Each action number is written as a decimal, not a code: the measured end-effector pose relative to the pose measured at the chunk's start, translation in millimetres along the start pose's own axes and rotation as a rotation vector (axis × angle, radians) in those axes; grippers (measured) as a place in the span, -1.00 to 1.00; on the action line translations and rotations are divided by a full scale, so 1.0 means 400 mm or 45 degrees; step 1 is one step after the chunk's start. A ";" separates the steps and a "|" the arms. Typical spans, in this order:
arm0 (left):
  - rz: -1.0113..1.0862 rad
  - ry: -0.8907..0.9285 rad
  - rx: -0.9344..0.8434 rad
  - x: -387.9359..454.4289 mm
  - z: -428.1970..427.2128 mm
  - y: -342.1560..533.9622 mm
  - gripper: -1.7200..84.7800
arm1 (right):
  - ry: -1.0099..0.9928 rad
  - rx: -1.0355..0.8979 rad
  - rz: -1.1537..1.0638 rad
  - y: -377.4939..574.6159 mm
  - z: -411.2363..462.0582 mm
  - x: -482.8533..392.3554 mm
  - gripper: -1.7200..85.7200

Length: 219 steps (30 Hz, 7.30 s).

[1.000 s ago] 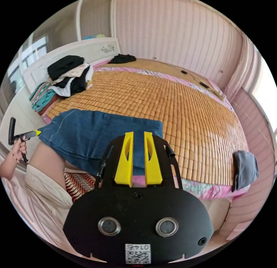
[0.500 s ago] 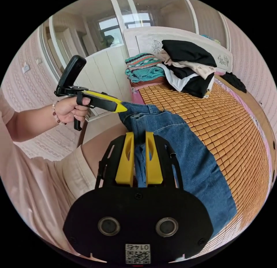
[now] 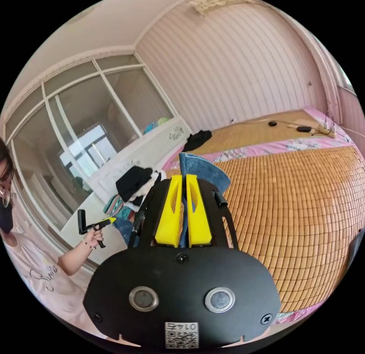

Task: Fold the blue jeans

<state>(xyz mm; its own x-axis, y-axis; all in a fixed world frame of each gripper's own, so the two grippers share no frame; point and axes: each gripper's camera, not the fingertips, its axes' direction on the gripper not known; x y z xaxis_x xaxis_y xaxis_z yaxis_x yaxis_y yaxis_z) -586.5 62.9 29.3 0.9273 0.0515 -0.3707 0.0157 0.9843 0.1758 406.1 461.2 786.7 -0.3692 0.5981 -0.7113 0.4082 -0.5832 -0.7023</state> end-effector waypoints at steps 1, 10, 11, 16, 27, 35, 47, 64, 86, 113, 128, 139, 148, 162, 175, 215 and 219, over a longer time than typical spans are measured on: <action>0.047 0.006 0.077 0.018 -0.020 -0.057 -0.98 | 0.063 0.151 -0.021 -0.044 -0.091 0.016 -0.94; -0.074 -0.123 0.148 -0.138 -0.170 -0.055 -0.98 | 0.691 0.422 0.104 0.090 -0.603 0.271 -0.92; -0.173 -0.138 0.037 -0.192 -0.139 -0.023 -0.98 | 0.794 0.324 0.192 0.147 -0.610 0.329 -0.91; -0.537 -0.359 -0.226 -0.361 -0.002 0.122 -0.97 | 1.067 0.011 0.581 0.392 -0.584 0.533 -0.87; -0.453 -0.395 -0.233 -0.395 0.166 -0.071 -0.83 | 0.928 -0.377 0.350 0.345 -0.282 0.591 -0.74; -0.473 -0.568 -0.489 -0.466 0.375 -0.161 -0.73 | 1.153 -0.629 0.304 0.300 -0.085 0.708 -0.71; -0.414 -0.568 -0.483 -0.470 0.399 -0.230 -0.95 | 1.043 -0.589 0.355 0.300 -0.096 0.744 -0.96; -0.771 -0.251 0.107 -0.541 -0.048 0.205 -0.98 | 0.993 -0.047 0.680 0.753 -0.622 0.434 -0.96; -0.156 -0.675 -0.545 -0.413 0.674 -0.171 -0.86 | 1.429 -0.734 -0.027 0.272 0.279 0.565 -0.98; -0.043 -0.769 -0.600 -0.418 1.099 -0.339 -0.98 | 1.325 -0.405 0.044 0.073 0.281 0.712 -0.98; 0.815 0.276 -1.010 0.293 1.102 0.175 -0.73 | 1.028 -0.725 0.380 0.489 -0.202 0.465 -0.74; 0.914 0.184 -0.907 0.343 1.115 0.156 -0.80 | 0.642 0.120 0.203 0.326 -0.555 0.374 -0.93; 0.779 0.225 -0.856 0.305 1.150 0.109 -0.81 | 1.072 -0.126 0.877 0.702 -0.663 0.636 -0.86; 0.774 0.132 -0.792 0.303 1.260 0.086 -0.81 | 1.520 -0.119 0.420 0.693 -0.714 0.442 -0.77; 0.638 0.063 -0.887 0.269 1.391 0.178 -0.80 | 0.836 -0.509 0.409 0.713 -0.567 0.509 -0.94; 0.946 -0.092 -0.940 0.478 1.552 0.231 -0.80 | 1.188 -0.563 0.421 0.515 -0.501 0.933 -0.86; 0.882 -0.044 -0.927 0.462 1.537 0.232 -0.88 | 1.175 -0.388 0.361 0.528 -0.596 0.812 -0.90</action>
<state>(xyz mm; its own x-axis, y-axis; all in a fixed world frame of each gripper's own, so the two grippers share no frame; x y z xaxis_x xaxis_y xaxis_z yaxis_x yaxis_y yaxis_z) -183.7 59.9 537.8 0.6561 0.6581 -0.3693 -0.7530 0.6036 -0.2620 571.5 663.5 414.2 0.5115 0.7257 -0.4601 0.6239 -0.6818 -0.3819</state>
